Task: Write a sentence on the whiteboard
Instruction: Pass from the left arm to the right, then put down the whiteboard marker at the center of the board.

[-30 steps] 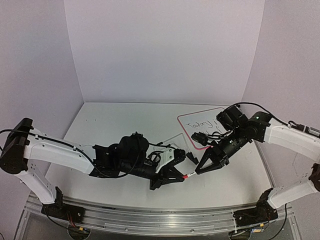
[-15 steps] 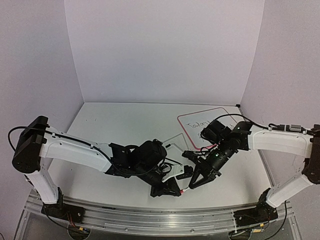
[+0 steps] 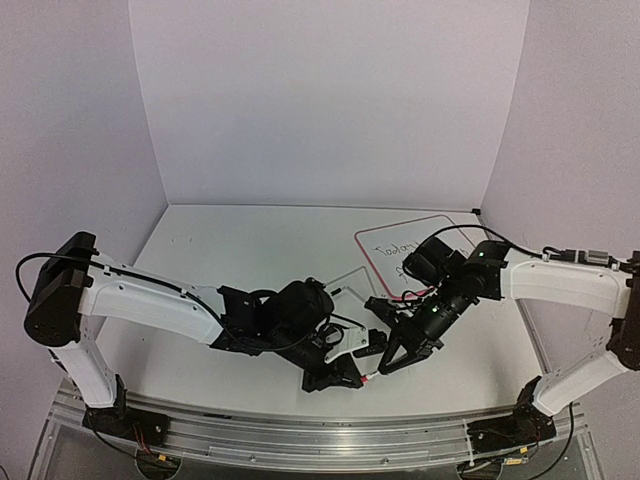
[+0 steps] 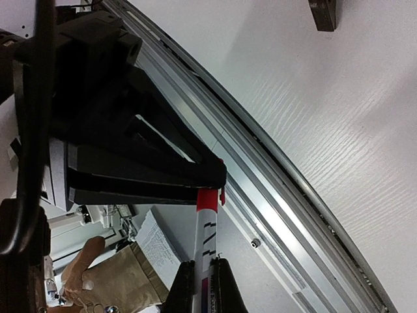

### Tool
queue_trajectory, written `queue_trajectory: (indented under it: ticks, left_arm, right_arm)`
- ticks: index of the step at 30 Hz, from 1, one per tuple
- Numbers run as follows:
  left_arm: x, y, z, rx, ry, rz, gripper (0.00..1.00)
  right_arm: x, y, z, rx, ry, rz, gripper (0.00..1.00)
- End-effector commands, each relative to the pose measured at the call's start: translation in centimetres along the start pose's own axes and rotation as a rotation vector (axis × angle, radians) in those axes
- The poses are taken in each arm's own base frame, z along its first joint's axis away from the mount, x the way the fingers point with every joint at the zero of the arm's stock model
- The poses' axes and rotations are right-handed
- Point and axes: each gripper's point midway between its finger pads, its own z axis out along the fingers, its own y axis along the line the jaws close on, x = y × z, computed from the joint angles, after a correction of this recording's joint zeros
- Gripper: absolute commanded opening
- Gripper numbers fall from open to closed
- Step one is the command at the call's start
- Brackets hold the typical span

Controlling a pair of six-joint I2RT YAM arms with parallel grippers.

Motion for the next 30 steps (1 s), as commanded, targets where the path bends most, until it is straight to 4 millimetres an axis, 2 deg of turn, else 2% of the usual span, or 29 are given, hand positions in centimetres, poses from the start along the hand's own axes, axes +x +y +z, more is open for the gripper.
queue_trajectory:
  ticks: [1,4,6,9,12,15,16,19,20,24,26,30]
  left_arm:
    - [-23.0,-4.0,-13.7,-0.130,-0.838,0.459,0.11]
    - [-20.4,-3.5,-11.5,-0.107,-0.695,0.407,0.17]
    - [-19.2,-3.1,-10.9,-0.115,-0.642,0.382,0.22]
    - [-18.2,-2.0,-10.6,-0.172,-0.608,0.351,0.31]
    - [-18.0,-1.0,-10.9,-0.230,-0.596,0.326,0.59]
    - [-18.2,-1.0,-11.7,-0.251,-0.618,0.325,0.92]
    - [-18.3,-0.7,-12.1,-0.273,-0.626,0.320,0.97]
    - [-18.3,0.6,-13.0,-0.364,-0.637,0.281,1.00]
    - [-18.1,1.3,-13.3,-0.401,-0.635,0.253,1.00]
    - [-16.0,4.5,-14.9,-0.577,-0.663,0.092,1.00]
    - [-14.5,6.1,-15.5,-0.665,-0.662,0.012,1.00]
    - [-11.4,9.5,-17.1,-0.871,-0.664,-0.195,1.00]
  right_arm:
    - [-2.7,3.5,-2.0,0.059,-0.123,-0.284,0.00]
    - [-2.1,2.6,-3.0,0.145,-0.096,-0.275,0.00]
    - [-1.9,2.1,-3.8,0.203,-0.091,-0.279,0.00]
    - [-1.4,2.5,-5.2,0.242,-0.094,-0.300,0.00]
    - [-1.2,2.9,-6.7,0.292,-0.111,-0.320,0.00]
    - [-1.2,2.3,-7.9,0.366,-0.135,-0.320,0.00]
    - [-1.1,1.8,-8.4,0.402,-0.146,-0.314,0.00]
    - [-1.5,0.3,-10.6,0.528,-0.226,-0.298,0.00]
    - [-1.8,-0.6,-11.9,0.608,-0.276,-0.291,0.00]
    - [-3.2,-6.0,-18.0,1.017,-0.544,-0.164,0.00]
    - [-3.7,-7.6,-18.7,1.088,-0.639,-0.144,0.00]
    - [-5.6,-10.8,-18.2,1.192,-0.771,-0.150,0.00]
